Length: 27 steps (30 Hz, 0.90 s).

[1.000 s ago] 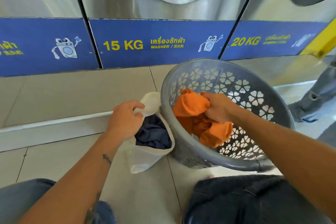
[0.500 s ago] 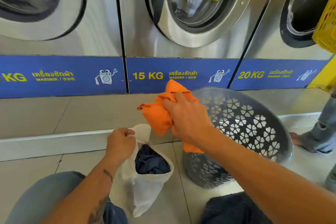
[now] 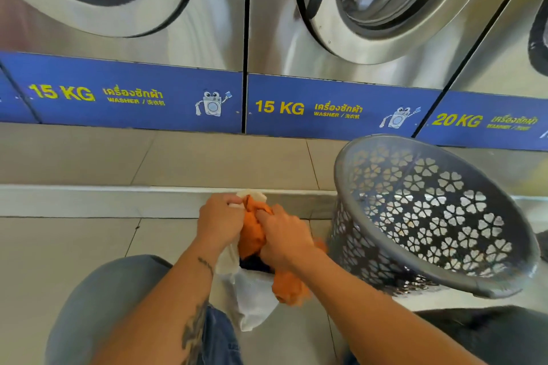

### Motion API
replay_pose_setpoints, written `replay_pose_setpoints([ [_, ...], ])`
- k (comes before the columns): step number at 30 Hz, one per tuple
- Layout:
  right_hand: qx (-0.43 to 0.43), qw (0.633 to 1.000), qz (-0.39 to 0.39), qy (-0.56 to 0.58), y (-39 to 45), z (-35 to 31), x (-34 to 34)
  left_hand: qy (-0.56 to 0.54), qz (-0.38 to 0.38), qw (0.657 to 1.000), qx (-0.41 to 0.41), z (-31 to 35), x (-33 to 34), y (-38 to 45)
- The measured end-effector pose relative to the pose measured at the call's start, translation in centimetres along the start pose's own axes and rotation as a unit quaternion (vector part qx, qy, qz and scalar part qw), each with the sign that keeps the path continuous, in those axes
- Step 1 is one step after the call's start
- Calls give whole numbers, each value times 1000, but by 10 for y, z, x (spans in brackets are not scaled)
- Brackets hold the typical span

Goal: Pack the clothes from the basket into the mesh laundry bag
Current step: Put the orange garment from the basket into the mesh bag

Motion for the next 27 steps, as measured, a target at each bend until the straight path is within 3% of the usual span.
replay_pose_setpoints([
  [4, -30, 993, -23, 115, -4, -9, 32, 6, 11, 1000, -12, -5, -6, 3],
  [8, -87, 996, -15, 14, 2, -18, 60, 33, -3, 999, -20, -7, -11, 7],
  [14, -83, 973, -209, -50, 21, -31, 69, 45, -79, 996, -7, -10, -3, 5],
  [18, -107, 963, -243, -44, 38, -30, 64, 59, -50, 997, -20, -13, -1, 14],
  [21, -80, 961, -258, 53, 39, -21, 56, 80, -34, 996, -16, -11, 4, 17],
  [24, -76, 944, -194, 254, 31, -1, 48, 96, -21, 995, -7, -8, 6, 17],
  [27, 21, 899, -19, 436, 22, 29, 52, 100, -10, 995, -2, -7, 4, 18],
])
Point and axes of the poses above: each hand's wrist, its own y-axis towards the middle knuckle, its own x-axis out of the palm, z = x × y, the point moved 1 cm from there along y, towards the middle knuckle, and after that the axes turned 7 degrees about -y, right-handed, at the moved point
